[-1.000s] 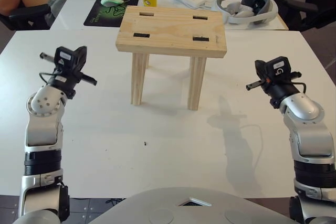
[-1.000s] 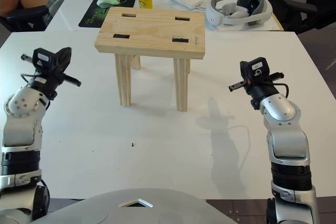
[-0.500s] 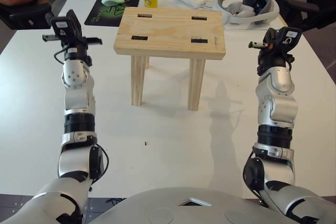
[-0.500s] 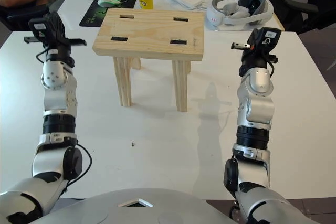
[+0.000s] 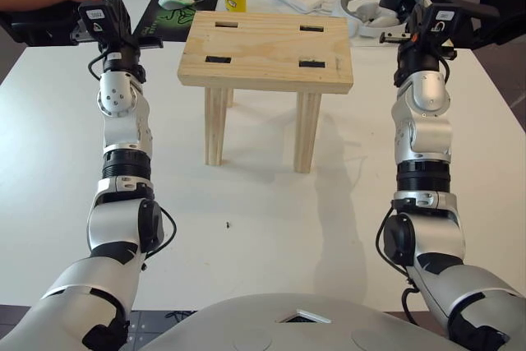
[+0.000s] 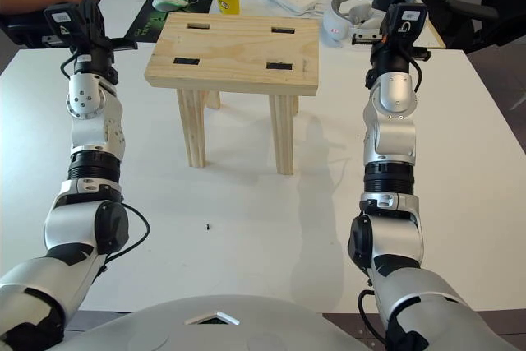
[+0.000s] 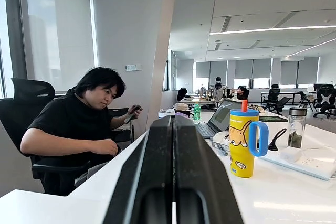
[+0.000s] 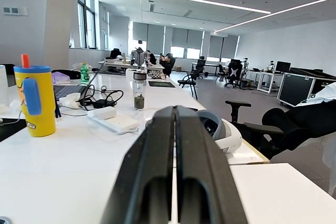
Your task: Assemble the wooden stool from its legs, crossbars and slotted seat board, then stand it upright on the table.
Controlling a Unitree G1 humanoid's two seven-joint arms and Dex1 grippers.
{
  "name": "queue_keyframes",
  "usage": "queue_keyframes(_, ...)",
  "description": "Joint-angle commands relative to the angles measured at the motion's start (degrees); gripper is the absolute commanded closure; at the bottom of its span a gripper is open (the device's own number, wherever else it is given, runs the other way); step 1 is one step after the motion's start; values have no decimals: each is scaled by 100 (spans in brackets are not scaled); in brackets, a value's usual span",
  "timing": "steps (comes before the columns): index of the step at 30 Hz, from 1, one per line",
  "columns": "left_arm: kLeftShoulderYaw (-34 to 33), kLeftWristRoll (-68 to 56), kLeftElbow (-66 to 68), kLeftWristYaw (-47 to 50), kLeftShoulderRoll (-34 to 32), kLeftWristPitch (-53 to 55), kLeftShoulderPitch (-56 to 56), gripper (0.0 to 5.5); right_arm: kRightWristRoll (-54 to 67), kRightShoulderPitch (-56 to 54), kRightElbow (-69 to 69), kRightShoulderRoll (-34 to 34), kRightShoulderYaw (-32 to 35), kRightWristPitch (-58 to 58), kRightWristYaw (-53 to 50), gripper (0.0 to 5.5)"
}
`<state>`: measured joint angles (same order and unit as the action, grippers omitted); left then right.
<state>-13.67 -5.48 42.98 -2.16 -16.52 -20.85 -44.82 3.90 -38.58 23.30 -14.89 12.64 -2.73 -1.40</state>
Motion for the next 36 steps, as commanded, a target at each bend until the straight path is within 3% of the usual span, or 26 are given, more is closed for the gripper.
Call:
queue_keyframes(1,70,-52,202,-211,49,-144,-316,550,116,-183,124,50,0,163,112,546)
queue_keyframes(36,201,-116,416,-421,297,-182,-284,550,173,-137,257,197,-154,228,345,546)
